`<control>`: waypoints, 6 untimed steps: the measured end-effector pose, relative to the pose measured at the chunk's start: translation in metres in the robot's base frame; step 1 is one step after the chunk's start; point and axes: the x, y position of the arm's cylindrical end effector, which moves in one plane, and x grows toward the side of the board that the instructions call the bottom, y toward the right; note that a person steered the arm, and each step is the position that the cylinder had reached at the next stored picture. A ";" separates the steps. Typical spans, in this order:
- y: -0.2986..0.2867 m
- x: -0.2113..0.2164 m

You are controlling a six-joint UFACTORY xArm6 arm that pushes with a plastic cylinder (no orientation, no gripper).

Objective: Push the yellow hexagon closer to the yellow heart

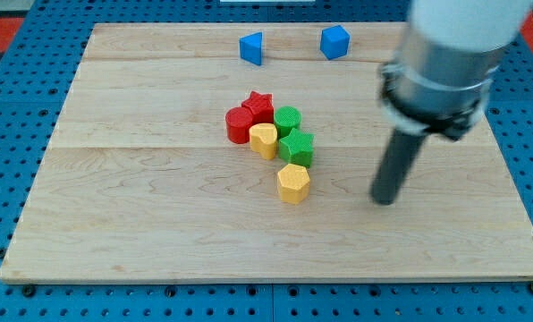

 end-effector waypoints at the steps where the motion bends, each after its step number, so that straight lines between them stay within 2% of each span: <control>1: -0.057 -0.037; 3: -0.068 0.010; 4: -0.109 -0.012; 5: -0.101 -0.047; 6: -0.044 -0.004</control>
